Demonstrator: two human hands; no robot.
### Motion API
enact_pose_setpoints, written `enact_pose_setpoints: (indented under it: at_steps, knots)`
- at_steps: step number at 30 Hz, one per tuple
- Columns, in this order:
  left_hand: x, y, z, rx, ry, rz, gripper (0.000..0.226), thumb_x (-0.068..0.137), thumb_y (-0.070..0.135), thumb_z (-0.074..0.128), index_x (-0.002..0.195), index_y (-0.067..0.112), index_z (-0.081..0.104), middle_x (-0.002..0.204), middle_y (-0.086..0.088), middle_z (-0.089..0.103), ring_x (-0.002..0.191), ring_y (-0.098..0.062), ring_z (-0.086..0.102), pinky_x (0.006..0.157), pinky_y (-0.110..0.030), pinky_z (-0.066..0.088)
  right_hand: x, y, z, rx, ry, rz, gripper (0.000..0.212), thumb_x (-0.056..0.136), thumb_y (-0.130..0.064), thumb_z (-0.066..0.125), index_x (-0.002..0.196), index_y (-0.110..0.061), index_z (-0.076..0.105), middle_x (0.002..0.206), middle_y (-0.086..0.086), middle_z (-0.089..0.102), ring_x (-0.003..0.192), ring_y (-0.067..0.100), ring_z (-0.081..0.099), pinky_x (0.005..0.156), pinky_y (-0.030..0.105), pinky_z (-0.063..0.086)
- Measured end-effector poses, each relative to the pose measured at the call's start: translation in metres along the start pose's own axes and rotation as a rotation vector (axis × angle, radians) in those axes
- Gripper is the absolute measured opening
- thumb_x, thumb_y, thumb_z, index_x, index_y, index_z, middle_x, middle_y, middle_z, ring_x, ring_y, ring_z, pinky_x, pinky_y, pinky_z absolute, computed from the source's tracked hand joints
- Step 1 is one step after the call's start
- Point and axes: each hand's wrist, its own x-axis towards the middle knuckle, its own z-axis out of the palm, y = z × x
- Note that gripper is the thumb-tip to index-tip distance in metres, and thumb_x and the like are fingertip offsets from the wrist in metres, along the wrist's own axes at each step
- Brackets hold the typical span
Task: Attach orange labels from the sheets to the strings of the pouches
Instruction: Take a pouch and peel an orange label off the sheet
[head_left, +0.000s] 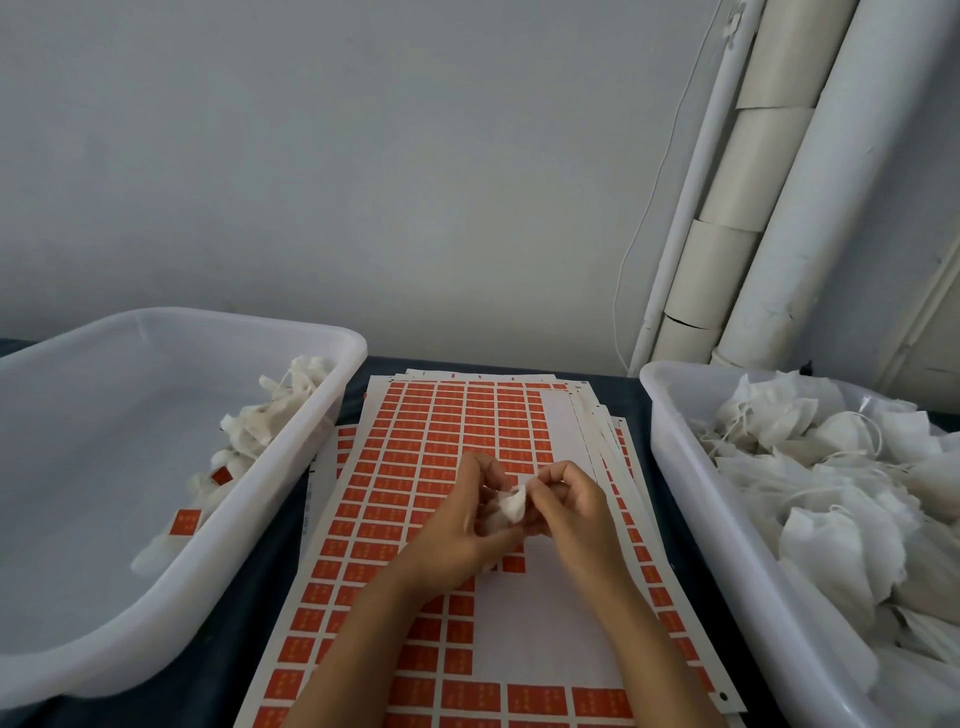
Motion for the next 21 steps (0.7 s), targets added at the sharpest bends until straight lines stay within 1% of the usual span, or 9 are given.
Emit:
enact_pose_setpoints:
  at_steps: [1, 2, 4, 6, 9, 11, 13, 17, 21]
  knots:
    - [0.0002, 0.0002, 0.002, 0.015, 0.011, 0.009, 0.041, 0.085, 0.016, 0.066, 0.113, 0.025, 0.037, 0.1, -0.002, 0.054, 0.081, -0.003, 0.061, 0.069, -0.019, 0.053, -0.0007, -0.0001, 0.0007, -0.023, -0.013, -0.025, 0.01, 0.089, -0.011, 0.059, 0.083, -0.019, 0.057, 0.081, -0.005, 0.066, 0.074, 0.003, 0.067, 0.054, 0.014, 0.051]
    - [0.0005, 0.0001, 0.0038, 0.026, 0.032, 0.018, 0.038, 0.087, 0.018, 0.066, 0.113, 0.026, 0.039, 0.099, 0.001, 0.056, 0.082, -0.003, 0.062, 0.068, -0.017, 0.052, -0.0012, -0.0002, 0.0012, -0.048, -0.02, -0.052, 0.01, 0.089, -0.013, 0.06, 0.082, -0.02, 0.057, 0.081, -0.007, 0.066, 0.075, 0.0, 0.066, 0.055, 0.012, 0.051]
    - [0.0014, 0.0006, 0.0062, 0.062, 0.098, 0.043, 0.019, 0.091, 0.024, 0.06, 0.106, 0.026, 0.049, 0.091, 0.01, 0.061, 0.078, -0.002, 0.062, 0.064, -0.013, 0.049, -0.0021, -0.0007, 0.0004, -0.118, -0.01, -0.116, 0.014, 0.087, -0.015, 0.063, 0.081, -0.026, 0.057, 0.082, -0.011, 0.065, 0.078, -0.003, 0.064, 0.058, 0.01, 0.05]
    - [0.0024, 0.0005, 0.0059, 0.086, 0.171, 0.049, 0.002, 0.094, 0.027, 0.053, 0.093, 0.025, 0.054, 0.078, 0.009, 0.06, 0.065, -0.002, 0.057, 0.058, -0.012, 0.047, -0.0027, -0.0017, -0.0024, -0.228, -0.004, -0.194, 0.018, 0.086, -0.016, 0.064, 0.079, -0.03, 0.056, 0.08, -0.014, 0.063, 0.075, -0.002, 0.064, 0.061, 0.008, 0.05]
    - [0.0029, -0.0008, 0.0045, 0.096, 0.243, 0.031, 0.014, 0.096, 0.027, 0.048, 0.084, 0.023, 0.054, 0.07, 0.005, 0.058, 0.059, -0.004, 0.052, 0.056, -0.017, 0.047, -0.0028, -0.0012, -0.007, -0.466, -0.062, -0.33, 0.016, 0.085, -0.017, 0.065, 0.082, -0.027, 0.054, 0.077, -0.016, 0.059, 0.07, -0.001, 0.061, 0.066, 0.005, 0.047]
    - [0.0025, -0.0009, 0.0048, 0.113, 0.257, 0.026, 0.016, 0.096, 0.023, 0.049, 0.081, 0.022, 0.054, 0.066, 0.008, 0.057, 0.057, -0.002, 0.052, 0.055, -0.015, 0.046, -0.0031, -0.0002, -0.0073, -0.623, -0.102, -0.396, 0.014, 0.085, -0.019, 0.066, 0.086, -0.025, 0.053, 0.079, -0.015, 0.056, 0.069, 0.001, 0.059, 0.066, 0.003, 0.045]
    - [0.0034, -0.0012, 0.005, 0.142, 0.288, 0.026, 0.017, 0.096, 0.021, 0.05, 0.079, 0.019, 0.055, 0.064, 0.009, 0.057, 0.056, -0.001, 0.053, 0.053, -0.012, 0.045, -0.003, 0.0001, -0.0065, -0.73, -0.087, -0.44, 0.015, 0.085, -0.021, 0.066, 0.086, -0.025, 0.052, 0.079, -0.014, 0.056, 0.065, 0.003, 0.056, 0.064, 0.001, 0.043]
    - [0.0054, -0.0004, 0.0036, 0.173, 0.358, 0.026, 0.016, 0.094, 0.02, 0.055, 0.081, 0.011, 0.058, 0.063, 0.008, 0.06, 0.055, -0.001, 0.057, 0.052, -0.01, 0.047, -0.0031, -0.002, -0.0053, -0.772, 0.018, -0.451, 0.019, 0.083, -0.022, 0.068, 0.081, -0.027, 0.05, 0.072, -0.017, 0.052, 0.057, 0.003, 0.053, 0.055, 0.0, 0.039]
    - [0.0055, 0.002, 0.0026, 0.175, 0.356, -0.007, 0.014, 0.092, 0.023, 0.058, 0.082, 0.014, 0.059, 0.063, 0.01, 0.061, 0.056, 0.001, 0.058, 0.052, -0.008, 0.046, -0.0019, -0.0032, -0.0077, -0.708, 0.142, -0.406, 0.022, 0.081, -0.018, 0.069, 0.08, -0.026, 0.049, 0.069, -0.018, 0.049, 0.055, 0.001, 0.052, 0.05, -0.001, 0.036]
